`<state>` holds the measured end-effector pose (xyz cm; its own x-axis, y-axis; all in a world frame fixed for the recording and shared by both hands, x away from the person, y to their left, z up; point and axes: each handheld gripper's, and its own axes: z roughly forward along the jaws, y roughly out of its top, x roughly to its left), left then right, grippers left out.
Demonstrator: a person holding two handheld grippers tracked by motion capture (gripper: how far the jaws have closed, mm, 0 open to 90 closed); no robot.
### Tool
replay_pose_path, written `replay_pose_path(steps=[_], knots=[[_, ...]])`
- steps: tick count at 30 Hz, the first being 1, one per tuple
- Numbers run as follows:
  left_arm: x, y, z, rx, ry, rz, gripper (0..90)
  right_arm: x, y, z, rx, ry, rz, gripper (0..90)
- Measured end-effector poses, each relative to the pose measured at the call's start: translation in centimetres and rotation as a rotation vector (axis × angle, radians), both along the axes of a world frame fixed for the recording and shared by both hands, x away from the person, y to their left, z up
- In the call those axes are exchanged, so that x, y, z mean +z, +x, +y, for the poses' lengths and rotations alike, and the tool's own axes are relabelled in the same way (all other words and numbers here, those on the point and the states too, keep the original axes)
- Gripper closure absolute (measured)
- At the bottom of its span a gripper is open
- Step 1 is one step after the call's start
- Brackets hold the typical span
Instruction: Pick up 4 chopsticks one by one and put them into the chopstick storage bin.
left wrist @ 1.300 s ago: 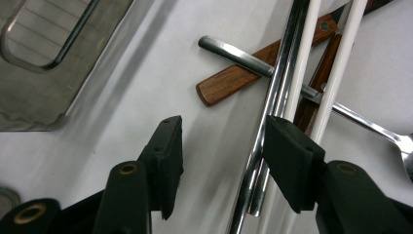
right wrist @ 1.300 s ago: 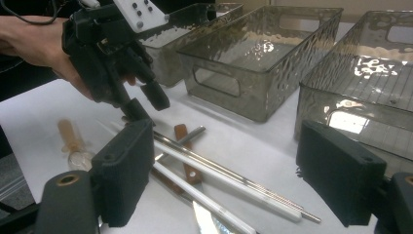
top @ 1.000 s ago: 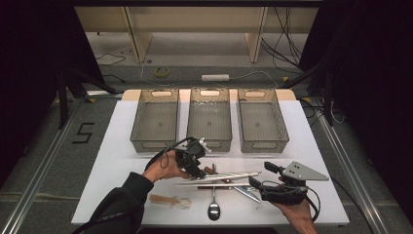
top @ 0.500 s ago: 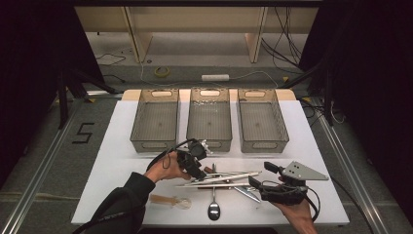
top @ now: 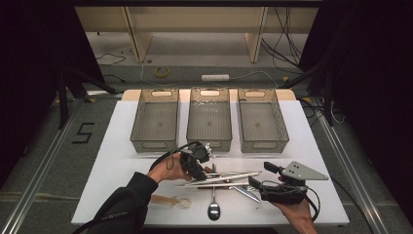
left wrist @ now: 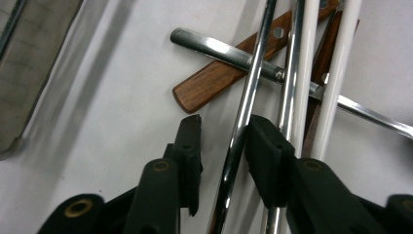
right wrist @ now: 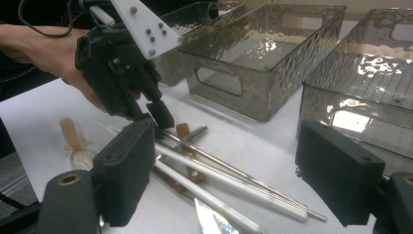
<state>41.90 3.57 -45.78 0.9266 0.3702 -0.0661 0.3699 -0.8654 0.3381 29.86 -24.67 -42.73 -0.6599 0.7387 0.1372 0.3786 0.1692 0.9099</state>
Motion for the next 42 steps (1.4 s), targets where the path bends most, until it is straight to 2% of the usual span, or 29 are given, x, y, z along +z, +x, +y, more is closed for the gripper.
replay_pose_path(steps=[3,5,11,19,23,27,32,42], knots=[[0.1,0.0,0.0,-0.021,0.011,-0.011,70.8,0.0,0.0,0.0,0.001,0.002,-0.002,23.5],[0.1,-0.1,0.0,-0.022,0.001,-0.014,75.2,0.0,0.0,0.0,0.002,0.002,-0.001,23.6],[0.1,-0.3,-0.1,-0.085,0.012,-0.037,82.6,0.0,0.0,0.0,0.006,-0.003,0.007,23.6],[0.4,-0.5,0.0,-0.101,-0.012,-0.072,83.9,0.0,0.1,0.0,0.007,-0.001,0.009,23.8],[1.1,-0.7,0.1,-0.102,-0.030,-0.102,84.2,-0.1,0.1,0.1,0.008,-0.001,0.009,23.8],[2.0,-1.1,0.2,-0.079,-0.072,-0.118,84.3,0.0,0.1,0.0,0.008,0.000,0.011,23.8],[3.3,-1.5,0.7,-0.081,-0.108,-0.124,84.3,0.0,0.0,0.0,0.006,0.003,0.010,23.8],[5.6,-1.8,1.9,-0.010,-0.195,-0.155,84.3,0.0,0.0,-0.1,0.003,0.008,0.002,23.4]])
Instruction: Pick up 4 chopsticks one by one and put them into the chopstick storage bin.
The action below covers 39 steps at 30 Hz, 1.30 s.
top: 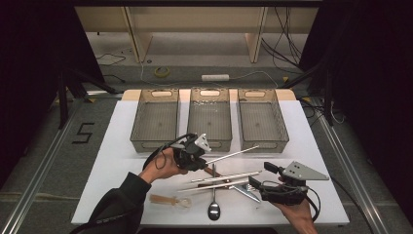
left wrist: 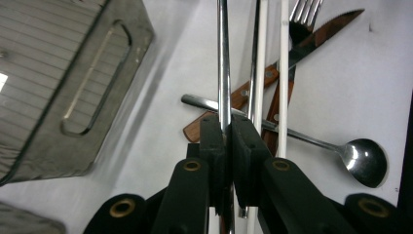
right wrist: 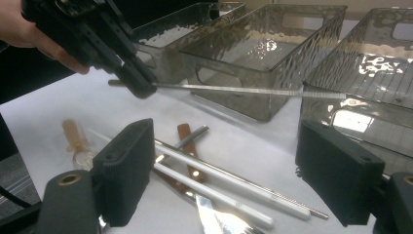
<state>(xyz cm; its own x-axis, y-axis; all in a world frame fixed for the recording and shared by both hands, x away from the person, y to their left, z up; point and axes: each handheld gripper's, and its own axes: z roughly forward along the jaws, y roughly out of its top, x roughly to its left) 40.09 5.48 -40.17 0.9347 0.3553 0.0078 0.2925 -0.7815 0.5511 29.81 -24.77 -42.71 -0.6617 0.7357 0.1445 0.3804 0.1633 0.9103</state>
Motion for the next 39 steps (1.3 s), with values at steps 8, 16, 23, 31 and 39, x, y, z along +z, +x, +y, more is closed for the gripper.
replay_pose_path(steps=[8,16,23,31,39], knots=[[1.3,0.6,1.9,0.060,-0.051,-0.021,84.3,0.0,-0.1,0.0,0.002,-0.002,0.002,23.3],[3.0,1.5,4.4,0.143,-0.101,-0.051,84.3,-0.1,0.0,0.1,0.003,-0.004,0.005,23.3],[3.4,2.6,6.8,0.257,-0.146,-0.073,84.3,-0.1,-0.1,0.1,0.003,-0.008,0.005,23.4],[3.6,4.3,10.7,0.436,-0.183,-0.107,84.3,-0.1,-0.1,0.1,0.002,-0.007,0.004,23.2],[2.8,5.7,13.3,0.556,-0.193,-0.103,84.3,-0.1,0.0,0.1,0.004,-0.005,0.007,23.2]])
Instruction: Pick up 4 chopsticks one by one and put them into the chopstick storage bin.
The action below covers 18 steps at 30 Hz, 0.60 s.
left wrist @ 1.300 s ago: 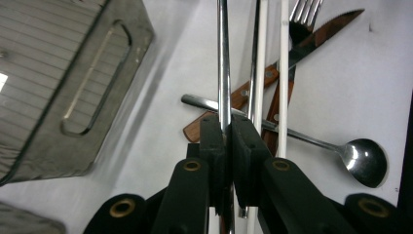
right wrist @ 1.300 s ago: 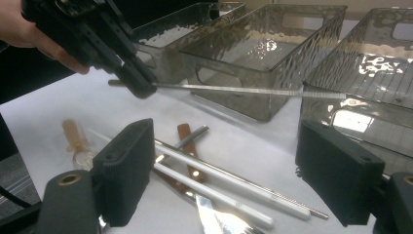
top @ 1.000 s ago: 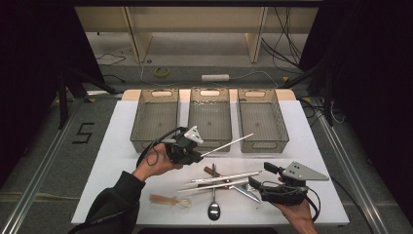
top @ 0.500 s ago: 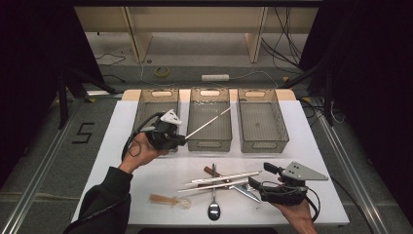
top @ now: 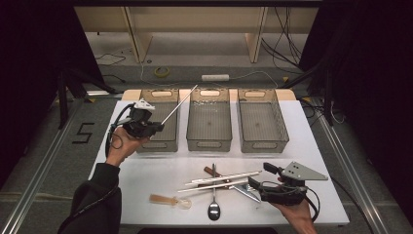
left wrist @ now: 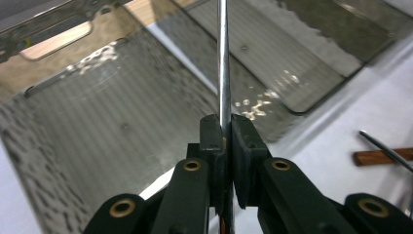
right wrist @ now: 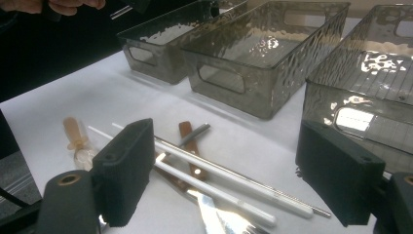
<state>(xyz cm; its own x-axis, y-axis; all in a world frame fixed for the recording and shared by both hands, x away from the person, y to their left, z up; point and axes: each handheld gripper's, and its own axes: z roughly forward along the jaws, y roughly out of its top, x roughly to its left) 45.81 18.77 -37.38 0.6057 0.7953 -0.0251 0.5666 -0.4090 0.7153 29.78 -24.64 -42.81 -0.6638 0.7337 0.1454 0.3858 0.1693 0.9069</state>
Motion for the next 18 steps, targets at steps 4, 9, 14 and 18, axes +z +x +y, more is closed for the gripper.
replay_pose_path(steps=[4,9,14,18], knots=[[-0.4,0.6,0.8,0.049,-0.001,-0.002,84.3,0.0,0.0,0.0,0.001,-0.001,-0.003,23.2],[-0.9,1.0,1.6,0.091,-0.004,0.001,84.2,0.0,0.0,0.0,0.000,0.002,-0.001,23.2],[-1.6,1.6,2.8,0.154,-0.019,0.005,84.3,0.0,-0.1,0.0,0.001,0.002,-0.004,23.2],[-1.7,1.9,3.3,0.187,-0.025,0.000,84.2,0.0,0.0,0.0,0.001,0.003,-0.002,23.2]])
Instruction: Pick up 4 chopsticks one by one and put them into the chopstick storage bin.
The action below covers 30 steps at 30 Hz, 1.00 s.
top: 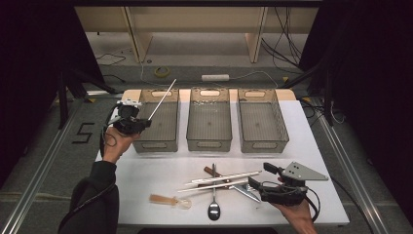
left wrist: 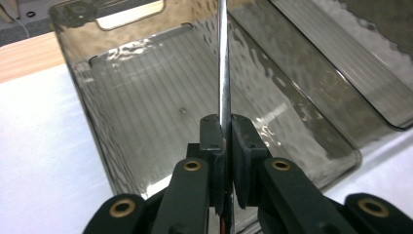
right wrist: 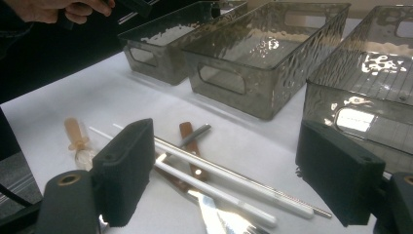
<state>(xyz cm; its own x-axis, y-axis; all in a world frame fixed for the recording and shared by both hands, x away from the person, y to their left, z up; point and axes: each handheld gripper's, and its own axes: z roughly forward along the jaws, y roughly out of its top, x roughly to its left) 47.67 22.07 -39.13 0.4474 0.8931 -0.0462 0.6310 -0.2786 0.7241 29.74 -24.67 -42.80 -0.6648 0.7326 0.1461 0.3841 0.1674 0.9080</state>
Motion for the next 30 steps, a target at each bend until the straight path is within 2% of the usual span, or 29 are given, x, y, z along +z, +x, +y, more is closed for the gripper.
replay_pose_path(steps=[11,17,19,20,21,22,24,26,30], knots=[[-1.5,1.0,1.0,0.074,-0.010,0.019,84.1,0.0,0.0,0.0,-0.003,-0.001,-0.001,23.2],[-2.5,1.5,0.8,0.098,0.004,0.036,83.8,0.0,-0.1,0.0,-0.004,0.000,-0.001,23.2],[-2.8,1.7,0.8,0.122,-0.013,0.048,82.7,0.0,-0.1,-0.1,-0.005,0.001,0.000,23.2],[-2.8,1.8,0.8,0.122,-0.020,0.066,76.5,0.0,-0.1,-0.1,-0.006,0.003,0.000,23.2],[-2.6,1.8,0.7,0.117,-0.008,0.071,66.7,0.0,-0.1,-0.1,-0.007,0.004,-0.001,23.3],[-2.3,1.7,0.5,0.121,-0.003,0.057,61.1,0.0,-0.1,-0.1,-0.007,0.004,0.000,23.2],[-1.7,1.6,0.3,0.119,-0.017,0.053,55.0,0.0,-0.1,-0.1,-0.007,0.005,-0.001,23.2],[-1.2,1.3,0.1,0.087,-0.036,0.059,48.2,0.0,-0.1,-0.1,-0.006,0.006,0.000,23.2],[0.0,0.6,-0.6,0.015,-0.066,0.065,41.6,0.1,-0.1,-0.1,-0.005,0.005,0.000,23.2]])
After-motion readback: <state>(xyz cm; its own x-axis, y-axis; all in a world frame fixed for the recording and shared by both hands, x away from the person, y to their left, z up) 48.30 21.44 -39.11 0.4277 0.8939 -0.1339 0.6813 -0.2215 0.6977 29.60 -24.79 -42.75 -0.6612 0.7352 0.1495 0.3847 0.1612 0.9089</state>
